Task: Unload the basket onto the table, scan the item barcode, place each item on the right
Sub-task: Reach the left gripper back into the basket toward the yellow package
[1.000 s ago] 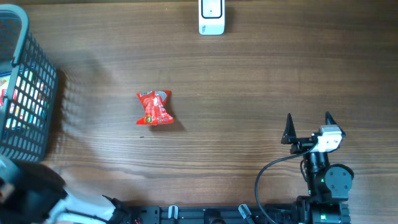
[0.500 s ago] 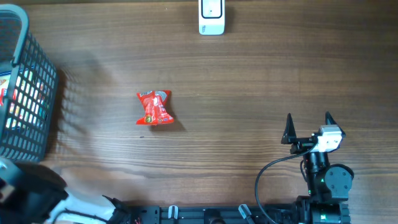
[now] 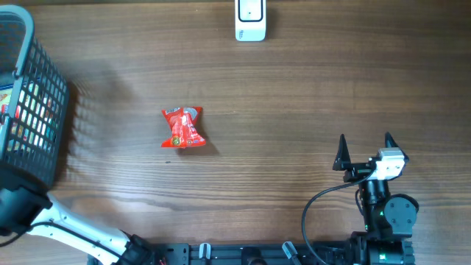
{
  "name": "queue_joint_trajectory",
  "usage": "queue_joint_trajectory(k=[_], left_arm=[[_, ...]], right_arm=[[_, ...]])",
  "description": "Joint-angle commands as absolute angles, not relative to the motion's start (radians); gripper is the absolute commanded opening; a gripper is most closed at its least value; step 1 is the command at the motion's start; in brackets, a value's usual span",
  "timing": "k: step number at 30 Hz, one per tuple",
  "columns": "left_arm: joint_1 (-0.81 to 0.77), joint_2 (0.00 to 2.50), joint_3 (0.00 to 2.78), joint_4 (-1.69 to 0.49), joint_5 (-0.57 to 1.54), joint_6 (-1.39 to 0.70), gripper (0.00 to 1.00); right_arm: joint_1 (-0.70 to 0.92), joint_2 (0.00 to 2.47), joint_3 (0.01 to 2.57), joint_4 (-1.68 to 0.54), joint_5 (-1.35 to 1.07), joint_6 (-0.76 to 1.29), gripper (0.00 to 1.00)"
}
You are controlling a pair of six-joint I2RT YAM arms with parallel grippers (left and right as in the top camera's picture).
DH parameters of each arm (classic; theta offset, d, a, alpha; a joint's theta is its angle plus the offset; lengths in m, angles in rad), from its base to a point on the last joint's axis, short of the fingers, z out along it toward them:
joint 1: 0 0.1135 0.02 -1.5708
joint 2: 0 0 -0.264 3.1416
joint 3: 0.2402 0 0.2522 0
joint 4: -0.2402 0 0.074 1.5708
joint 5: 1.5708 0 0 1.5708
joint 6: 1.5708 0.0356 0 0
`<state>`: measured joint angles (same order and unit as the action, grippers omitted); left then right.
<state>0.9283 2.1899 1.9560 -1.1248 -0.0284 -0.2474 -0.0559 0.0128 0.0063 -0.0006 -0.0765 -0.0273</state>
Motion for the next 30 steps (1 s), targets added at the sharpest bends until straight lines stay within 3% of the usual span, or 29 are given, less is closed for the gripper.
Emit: queue_joint_trajectory(k=[1, 12, 26, 30], left_arm=[[0.971, 2.236, 1.949, -1.135, -0.041, -0.236, 1.0], [1.049, 2.291, 1.949, -1.14, 0.323, -0.133, 1.0], [0.991, 2.32, 1.949, -1.119, 0.377, -0.082, 0.98], [0.971, 2.341, 1.949, -1.111, 0.377, -0.081, 0.89]], right_arm=[[-0.06, 0.005, 0.005, 0.001, -0.064, -0.02, 1.0], [-0.06, 0.005, 0.005, 0.001, -0.064, -0.02, 1.0], [-0.06, 0.005, 0.005, 0.001, -0.064, -0.02, 1.0], [-0.06, 0.005, 0.005, 0.001, -0.064, -0.02, 1.0]])
